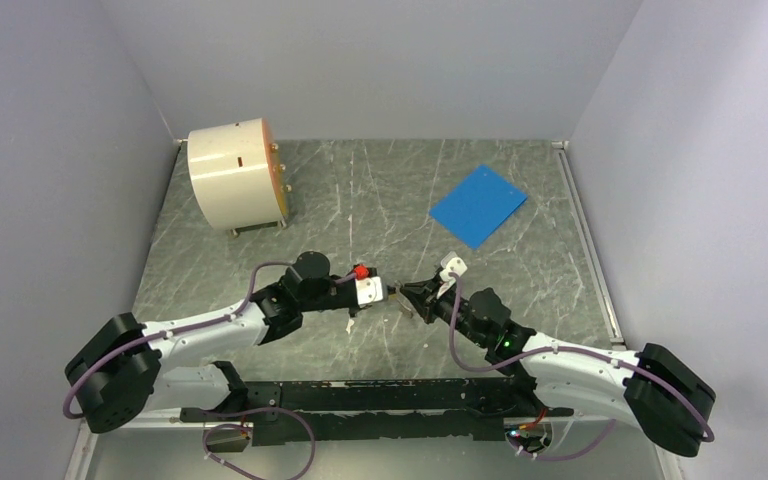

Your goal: Remove the keys from the keyring

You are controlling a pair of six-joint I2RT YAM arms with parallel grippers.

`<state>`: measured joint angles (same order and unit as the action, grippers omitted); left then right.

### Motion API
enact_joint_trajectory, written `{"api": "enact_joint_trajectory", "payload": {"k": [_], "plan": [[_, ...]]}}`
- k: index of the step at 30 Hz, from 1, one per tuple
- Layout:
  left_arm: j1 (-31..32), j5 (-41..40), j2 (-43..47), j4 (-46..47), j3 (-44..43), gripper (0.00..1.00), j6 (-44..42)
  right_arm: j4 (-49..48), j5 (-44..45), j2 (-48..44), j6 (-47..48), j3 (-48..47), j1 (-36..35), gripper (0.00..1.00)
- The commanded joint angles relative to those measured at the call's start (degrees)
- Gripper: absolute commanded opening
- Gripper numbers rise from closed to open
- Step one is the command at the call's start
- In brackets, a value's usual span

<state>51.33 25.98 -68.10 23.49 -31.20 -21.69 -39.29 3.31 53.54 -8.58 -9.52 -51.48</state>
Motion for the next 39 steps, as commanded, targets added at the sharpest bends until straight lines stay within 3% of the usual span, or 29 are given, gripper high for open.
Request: {"api": "enact_joint_trajectory", "payload": {"k": [1,27,33,39], "plan": [[1.48,2.91,-1.37,-0.06,0.53,0.03,3.39,-6.86,9.65,0.01,-0.72,-0.24,-0.33,0.0],[1.47,2.07,-8.37,3.22,0.69,0.02,7.19,-15.62,9.21,-0.18,-2.05,3.37,-1.16,0.0],[1.03,-5.01,-3.33,-2.76,0.01,0.03,6.72,-11.3,15.19,-0.98,-2.04,2.79,-1.11,0.0],[0.62,-15.48,-1.11,-3.72,0.79,0.03,11.79,-7.09,21.64,-0.2,-2.35,1.71,-1.08,0.0]]}}
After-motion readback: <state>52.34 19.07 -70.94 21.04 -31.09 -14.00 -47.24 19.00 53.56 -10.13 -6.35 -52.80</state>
